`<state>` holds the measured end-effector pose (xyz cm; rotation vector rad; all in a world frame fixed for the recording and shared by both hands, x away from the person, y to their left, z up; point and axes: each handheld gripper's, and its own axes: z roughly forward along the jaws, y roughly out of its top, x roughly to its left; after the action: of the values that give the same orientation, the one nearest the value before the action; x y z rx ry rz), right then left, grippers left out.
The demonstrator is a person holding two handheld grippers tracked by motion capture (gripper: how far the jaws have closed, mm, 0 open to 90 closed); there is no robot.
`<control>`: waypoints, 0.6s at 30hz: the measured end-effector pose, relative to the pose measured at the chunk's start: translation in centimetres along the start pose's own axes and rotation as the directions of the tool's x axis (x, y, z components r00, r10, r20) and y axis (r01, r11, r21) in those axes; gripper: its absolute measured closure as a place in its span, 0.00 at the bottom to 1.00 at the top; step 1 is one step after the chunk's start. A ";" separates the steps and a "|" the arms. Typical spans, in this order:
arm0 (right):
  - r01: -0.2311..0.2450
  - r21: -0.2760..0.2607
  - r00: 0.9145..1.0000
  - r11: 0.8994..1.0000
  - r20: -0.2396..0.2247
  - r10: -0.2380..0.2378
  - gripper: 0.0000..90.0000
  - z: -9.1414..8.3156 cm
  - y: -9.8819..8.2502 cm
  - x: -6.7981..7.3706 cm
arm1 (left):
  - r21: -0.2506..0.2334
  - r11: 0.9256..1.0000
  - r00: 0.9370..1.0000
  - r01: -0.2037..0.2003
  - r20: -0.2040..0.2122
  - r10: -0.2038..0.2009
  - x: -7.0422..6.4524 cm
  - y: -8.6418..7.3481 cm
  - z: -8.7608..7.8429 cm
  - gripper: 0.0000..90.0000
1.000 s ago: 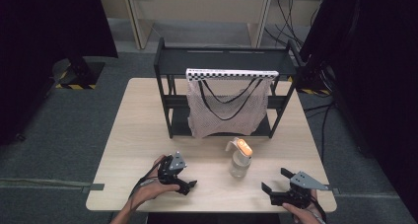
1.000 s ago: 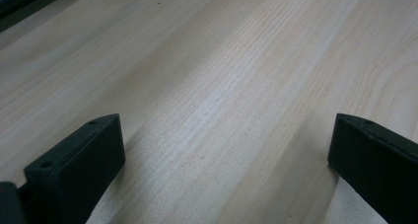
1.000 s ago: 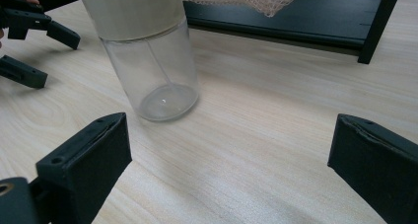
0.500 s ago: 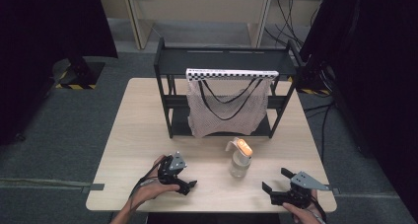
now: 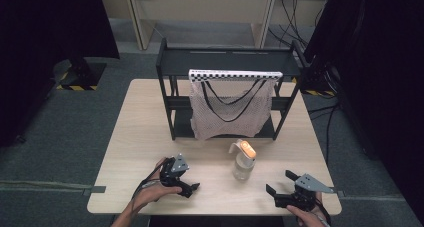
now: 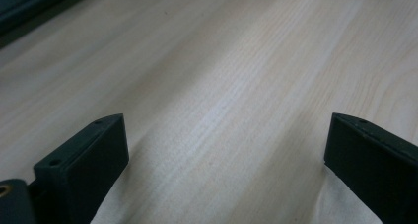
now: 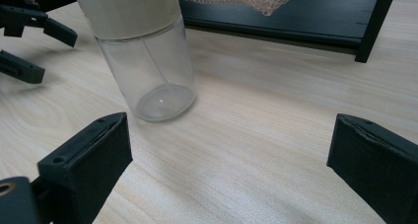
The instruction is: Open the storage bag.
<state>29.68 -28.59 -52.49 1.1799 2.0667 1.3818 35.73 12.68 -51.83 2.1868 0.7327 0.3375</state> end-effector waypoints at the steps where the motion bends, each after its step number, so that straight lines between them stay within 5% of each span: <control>1: -0.002 -0.001 1.000 1.000 0.000 0.002 0.03 0.0 0.0 0.0 | 0.000 1.000 1.000 0.000 0.000 0.000 0.0 0.0 0.0 0.03; 9: -0.007 -0.009 1.000 1.000 0.004 0.007 0.03 -0.2 0.2 -0.1 | -0.055 0.997 0.998 -0.051 0.043 0.054 -1.2 2.4 -0.7 0.03; 18: -0.014 -0.004 1.000 1.000 0.000 0.014 0.04 -0.1 0.1 -0.1 | -0.095 0.995 0.998 -0.033 0.055 0.038 -0.6 3.3 -1.7 0.03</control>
<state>29.76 -28.72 -52.37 1.1952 2.0586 1.3916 35.76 11.56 -48.22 2.1135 0.6352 0.3206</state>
